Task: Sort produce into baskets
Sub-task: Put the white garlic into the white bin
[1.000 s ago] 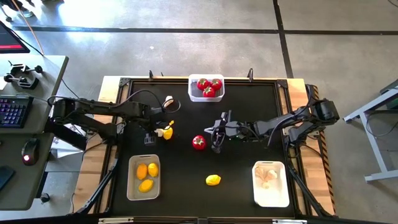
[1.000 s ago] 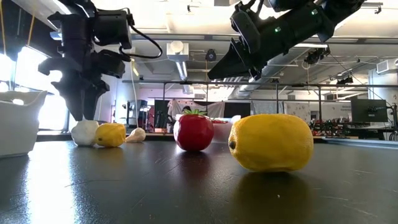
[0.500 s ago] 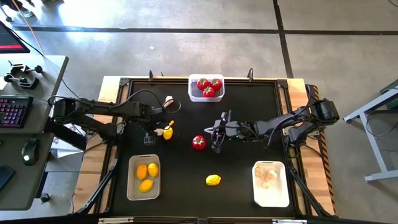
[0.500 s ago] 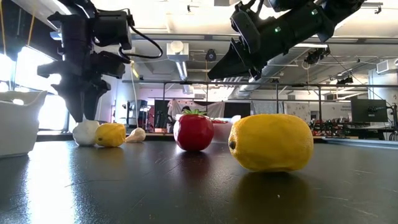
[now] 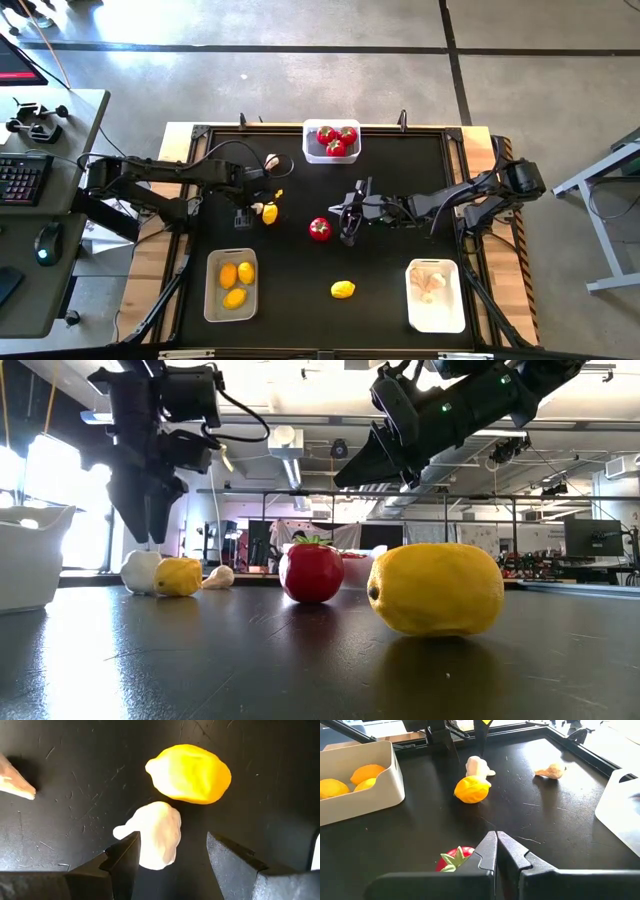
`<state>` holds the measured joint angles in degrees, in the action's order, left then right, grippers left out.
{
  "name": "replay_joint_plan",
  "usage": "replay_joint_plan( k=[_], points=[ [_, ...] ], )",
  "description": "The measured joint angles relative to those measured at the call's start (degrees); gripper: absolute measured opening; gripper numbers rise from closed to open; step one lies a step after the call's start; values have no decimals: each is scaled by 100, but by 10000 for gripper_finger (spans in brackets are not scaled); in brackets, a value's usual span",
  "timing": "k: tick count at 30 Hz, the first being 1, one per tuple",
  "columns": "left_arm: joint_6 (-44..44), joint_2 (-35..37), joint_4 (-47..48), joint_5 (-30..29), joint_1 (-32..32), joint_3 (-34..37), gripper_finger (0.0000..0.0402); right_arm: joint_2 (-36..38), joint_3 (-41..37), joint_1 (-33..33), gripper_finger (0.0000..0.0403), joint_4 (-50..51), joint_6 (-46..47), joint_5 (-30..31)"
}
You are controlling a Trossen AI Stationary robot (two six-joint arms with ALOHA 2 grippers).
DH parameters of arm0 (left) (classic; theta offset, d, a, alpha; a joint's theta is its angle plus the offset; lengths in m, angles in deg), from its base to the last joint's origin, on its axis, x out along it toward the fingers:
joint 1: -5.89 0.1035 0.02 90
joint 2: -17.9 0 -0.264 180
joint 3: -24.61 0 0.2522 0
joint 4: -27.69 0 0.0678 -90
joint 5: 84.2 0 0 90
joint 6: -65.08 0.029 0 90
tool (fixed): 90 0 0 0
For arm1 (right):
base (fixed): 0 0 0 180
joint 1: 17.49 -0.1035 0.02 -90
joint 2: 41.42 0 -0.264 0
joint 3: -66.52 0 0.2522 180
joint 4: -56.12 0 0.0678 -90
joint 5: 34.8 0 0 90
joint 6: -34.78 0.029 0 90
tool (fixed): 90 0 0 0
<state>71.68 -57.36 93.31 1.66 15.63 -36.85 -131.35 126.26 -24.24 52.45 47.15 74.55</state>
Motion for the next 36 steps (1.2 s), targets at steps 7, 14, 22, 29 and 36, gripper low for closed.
replay_joint_plan(
  k=[7, 14, 22, 29, 36],
  points=[
    [-261, 2, -3, -194, 103, -2, 216, 0, 0, -2, 0, 0, 11, 1],
    [-395, 6, 119, 242, 543, 31, 216, 0, 0, -2, 0, 0, 19, 1],
    [-201, -412, 21, 536, 800, 263, 216, -1, 2, -2, 0, 2, 62, 2],
    [-111, -776, 4, 542, 828, 274, 176, -2, 2, -2, 0, 29, 61, 1],
    [80, -699, -11, 546, 826, 272, 106, -2, 2, -2, 0, 42, 63, 2]
  ],
)
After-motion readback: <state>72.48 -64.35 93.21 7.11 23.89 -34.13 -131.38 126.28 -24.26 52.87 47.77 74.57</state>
